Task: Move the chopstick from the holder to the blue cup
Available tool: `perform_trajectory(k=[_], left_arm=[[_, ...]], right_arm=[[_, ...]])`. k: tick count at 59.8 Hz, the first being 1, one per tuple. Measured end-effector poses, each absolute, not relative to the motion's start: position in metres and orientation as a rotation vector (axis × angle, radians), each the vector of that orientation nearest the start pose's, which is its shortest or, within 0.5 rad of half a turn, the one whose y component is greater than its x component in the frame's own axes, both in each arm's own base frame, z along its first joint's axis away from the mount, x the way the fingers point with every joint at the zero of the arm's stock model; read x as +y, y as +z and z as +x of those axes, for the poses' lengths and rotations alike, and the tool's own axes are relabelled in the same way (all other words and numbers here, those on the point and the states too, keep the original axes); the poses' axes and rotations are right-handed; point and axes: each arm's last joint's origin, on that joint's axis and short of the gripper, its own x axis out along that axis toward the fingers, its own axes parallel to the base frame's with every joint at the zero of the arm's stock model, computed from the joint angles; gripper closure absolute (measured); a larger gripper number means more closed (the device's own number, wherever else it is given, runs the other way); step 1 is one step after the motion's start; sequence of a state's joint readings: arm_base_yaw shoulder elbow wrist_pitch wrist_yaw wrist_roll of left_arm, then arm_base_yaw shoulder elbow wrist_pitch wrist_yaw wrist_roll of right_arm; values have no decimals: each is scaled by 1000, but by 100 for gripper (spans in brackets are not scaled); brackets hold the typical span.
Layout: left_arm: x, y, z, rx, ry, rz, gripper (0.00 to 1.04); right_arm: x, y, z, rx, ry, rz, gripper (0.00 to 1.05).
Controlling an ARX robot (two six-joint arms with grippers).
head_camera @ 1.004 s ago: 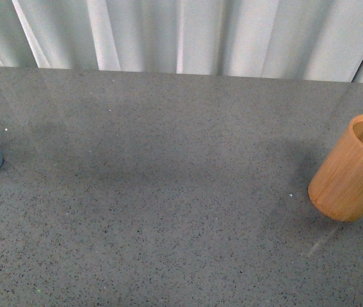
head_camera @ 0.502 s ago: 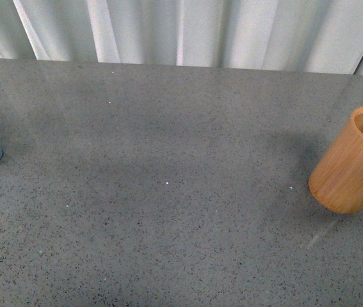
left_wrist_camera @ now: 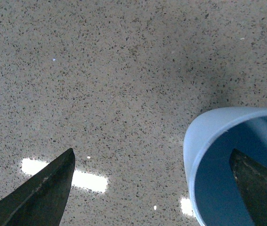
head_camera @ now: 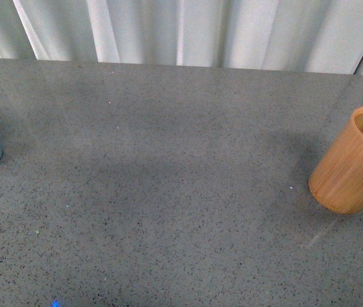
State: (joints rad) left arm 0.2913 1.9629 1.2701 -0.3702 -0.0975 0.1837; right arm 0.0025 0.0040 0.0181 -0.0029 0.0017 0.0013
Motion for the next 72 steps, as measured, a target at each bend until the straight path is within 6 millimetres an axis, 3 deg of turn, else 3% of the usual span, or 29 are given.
perform_trajectory(k=[13,16,33,37,50,62,72], left_arm=[[103,148,381,1115,197,59,7],[101,147,382,1119,196,66,12],[85,143,384,1132,147,106,55],[79,140,381,1149,98,120,69],[66,137,373,1178,26,176,101],[46,149,369,1167,-43,230,101],[10,176,368,1136,-171,290,101]], right_arm=[[0,169,97,-11,1,1,10],[0,169,97,-11,1,1,10],[0,169,97,-12,1,1,10],[0,169,97,-11,1,1,10],[0,169,97,-11,1,1,10],[0,169,97,-11,1,1,10],[0,169,97,-11,1,1,10]])
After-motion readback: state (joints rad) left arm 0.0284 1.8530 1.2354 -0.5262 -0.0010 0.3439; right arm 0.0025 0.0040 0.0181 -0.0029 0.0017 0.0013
